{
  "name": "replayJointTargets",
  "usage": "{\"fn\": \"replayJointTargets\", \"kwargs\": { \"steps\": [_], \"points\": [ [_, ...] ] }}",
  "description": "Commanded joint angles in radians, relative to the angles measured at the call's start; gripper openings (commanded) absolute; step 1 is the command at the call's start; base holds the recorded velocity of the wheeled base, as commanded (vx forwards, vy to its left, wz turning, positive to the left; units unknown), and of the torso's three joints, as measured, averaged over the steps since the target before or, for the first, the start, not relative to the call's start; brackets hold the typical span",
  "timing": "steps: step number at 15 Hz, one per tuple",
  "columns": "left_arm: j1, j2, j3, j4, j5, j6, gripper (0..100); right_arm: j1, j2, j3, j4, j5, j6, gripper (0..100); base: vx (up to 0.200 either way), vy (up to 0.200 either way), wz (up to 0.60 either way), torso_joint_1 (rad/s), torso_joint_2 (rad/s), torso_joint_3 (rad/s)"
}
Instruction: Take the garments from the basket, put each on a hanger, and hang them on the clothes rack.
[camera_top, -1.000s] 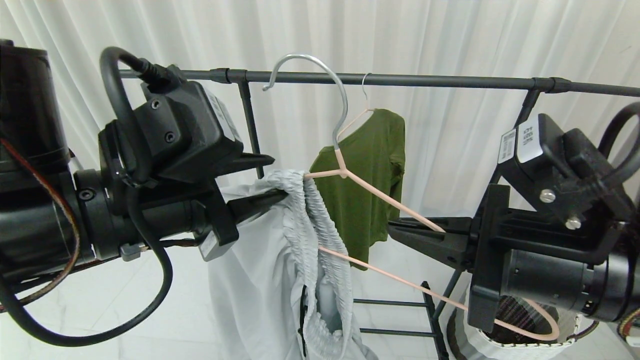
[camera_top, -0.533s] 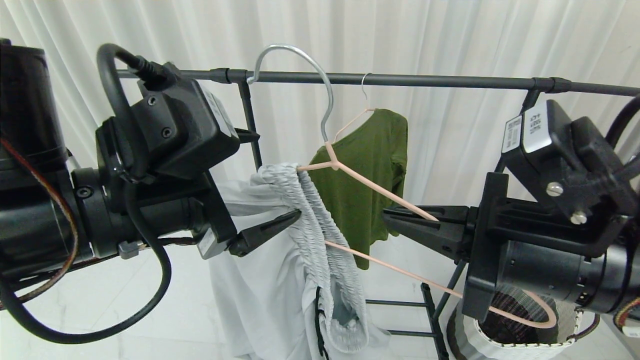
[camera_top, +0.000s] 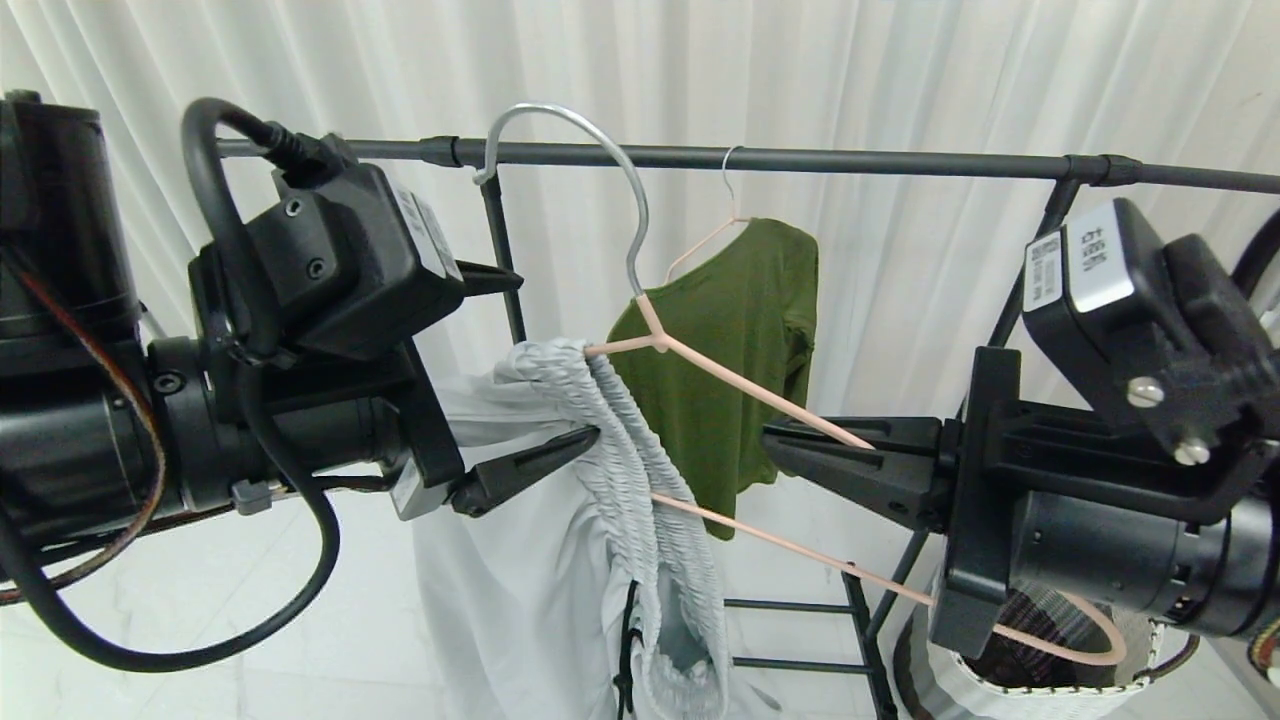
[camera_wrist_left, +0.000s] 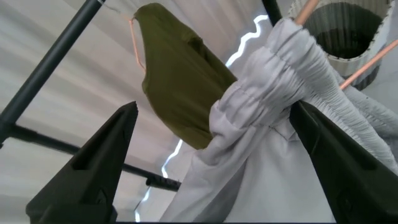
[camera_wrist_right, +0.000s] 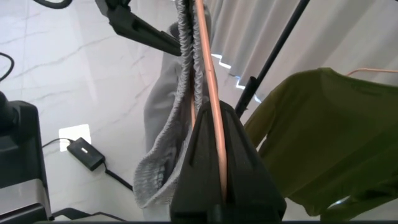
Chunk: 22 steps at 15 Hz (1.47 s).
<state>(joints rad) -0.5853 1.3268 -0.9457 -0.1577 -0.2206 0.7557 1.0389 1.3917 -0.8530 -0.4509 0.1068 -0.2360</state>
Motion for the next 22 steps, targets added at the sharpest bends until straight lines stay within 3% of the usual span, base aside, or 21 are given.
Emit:
{"fn": "replayJointTargets", "kwargs": {
  "steps": [1,3,4,14,15,19,22],
  "points": [
    [0.004,0.003,0.002,0.0,-0.013,0.001,100,0.003,0.001,-0.003,0.0,0.002,0.0,0,0.0,0.0,0.0,0.0,0.0,0.0],
    [0.004,0.011,0.005,0.0,-0.048,0.001,100,0.006,-0.002,-0.003,0.0,0.024,-0.002,0,0.0,0.0,0.0,0.0,0.0,0.0],
    [0.004,0.014,0.007,0.0,-0.062,0.001,0,0.007,-0.002,-0.003,0.0,0.024,-0.009,0,0.0,0.0,0.0,0.0,0.0,0.0],
    [0.028,0.022,0.015,0.0,-0.065,0.001,0,0.007,-0.005,-0.001,-0.003,0.017,-0.011,0,0.0,0.0,0.0,0.0,0.0,0.0],
    [0.038,0.022,0.015,0.0,-0.062,0.001,0,0.006,-0.005,0.0,-0.002,0.016,-0.011,100,0.0,0.0,0.0,0.0,0.0,0.0],
    [0.047,0.022,0.018,-0.031,-0.057,0.004,0,-0.008,-0.005,0.0,-0.002,0.011,-0.011,100,0.0,0.0,0.0,0.0,0.0,0.0],
    [0.068,0.052,0.102,-0.22,0.012,0.02,0,-0.065,-0.007,-0.005,-0.003,-0.001,-0.011,100,0.0,0.0,0.0,0.0,0.0,0.0]
  ]
}}
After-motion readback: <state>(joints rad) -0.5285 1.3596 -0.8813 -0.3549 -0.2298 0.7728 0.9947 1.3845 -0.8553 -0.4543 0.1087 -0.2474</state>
